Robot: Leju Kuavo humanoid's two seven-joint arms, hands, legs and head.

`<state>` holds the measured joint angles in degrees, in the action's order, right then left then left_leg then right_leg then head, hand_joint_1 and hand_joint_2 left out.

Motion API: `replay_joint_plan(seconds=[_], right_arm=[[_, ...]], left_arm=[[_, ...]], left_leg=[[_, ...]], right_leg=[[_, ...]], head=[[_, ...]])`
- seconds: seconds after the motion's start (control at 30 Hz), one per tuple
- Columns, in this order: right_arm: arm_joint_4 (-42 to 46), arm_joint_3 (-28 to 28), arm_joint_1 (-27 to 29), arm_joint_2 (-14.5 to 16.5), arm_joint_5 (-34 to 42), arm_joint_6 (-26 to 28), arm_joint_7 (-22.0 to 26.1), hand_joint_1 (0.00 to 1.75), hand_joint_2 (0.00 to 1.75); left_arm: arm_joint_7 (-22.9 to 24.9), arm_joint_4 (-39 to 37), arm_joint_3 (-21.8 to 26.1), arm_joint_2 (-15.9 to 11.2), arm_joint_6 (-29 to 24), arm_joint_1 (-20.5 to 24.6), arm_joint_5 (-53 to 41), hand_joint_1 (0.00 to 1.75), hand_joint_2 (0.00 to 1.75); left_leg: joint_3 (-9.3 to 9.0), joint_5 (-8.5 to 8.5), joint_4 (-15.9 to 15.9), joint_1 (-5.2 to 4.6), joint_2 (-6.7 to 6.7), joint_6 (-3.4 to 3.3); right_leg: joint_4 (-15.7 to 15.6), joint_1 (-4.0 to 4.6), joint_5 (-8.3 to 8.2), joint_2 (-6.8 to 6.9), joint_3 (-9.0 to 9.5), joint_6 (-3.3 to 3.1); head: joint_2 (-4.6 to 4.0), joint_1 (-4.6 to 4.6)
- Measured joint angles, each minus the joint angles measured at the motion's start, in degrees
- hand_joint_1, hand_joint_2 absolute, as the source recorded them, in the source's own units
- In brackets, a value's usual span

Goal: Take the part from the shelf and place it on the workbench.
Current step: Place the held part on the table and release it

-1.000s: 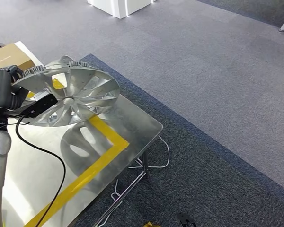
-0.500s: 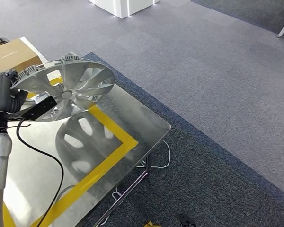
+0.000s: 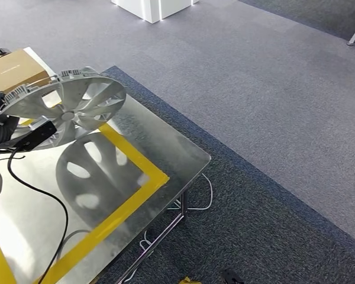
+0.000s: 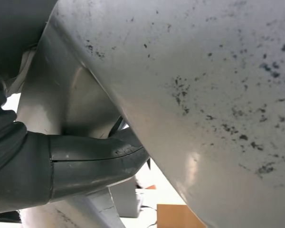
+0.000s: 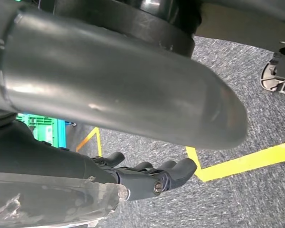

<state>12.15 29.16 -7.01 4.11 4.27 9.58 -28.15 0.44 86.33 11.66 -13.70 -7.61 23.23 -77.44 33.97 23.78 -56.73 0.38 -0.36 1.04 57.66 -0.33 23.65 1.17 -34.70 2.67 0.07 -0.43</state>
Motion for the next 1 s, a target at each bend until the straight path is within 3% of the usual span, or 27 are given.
replay_joint_plan(seconds=[0.7, 1.0], right_arm=[[-0.02, 0.0, 0.04, 0.0, -0.32, -0.05, 0.0, 0.0, 0.0], [-0.02, -0.02, 0.01, 0.0, -0.58, 0.18, 0.0, 0.0, 0.0]], left_arm=[[0.13, -1.17, 4.53, -2.03, -1.4, -1.47, -1.03, 1.57, 1.75], [0.67, -1.17, 7.23, -4.28, -4.68, -3.74, -7.92, 1.57, 1.75]], left_leg=[[0.02, 0.01, 0.01, 0.02, 0.01, 0.04], [0.03, 0.03, 0.02, 0.03, 0.01, 0.07]], right_leg=[[0.08, 0.03, 0.06, -0.03, -0.04, -0.11], [0.08, 0.04, 0.09, -0.03, -0.06, -0.15]], head=[[0.0, 0.0], [0.0, 0.01]])
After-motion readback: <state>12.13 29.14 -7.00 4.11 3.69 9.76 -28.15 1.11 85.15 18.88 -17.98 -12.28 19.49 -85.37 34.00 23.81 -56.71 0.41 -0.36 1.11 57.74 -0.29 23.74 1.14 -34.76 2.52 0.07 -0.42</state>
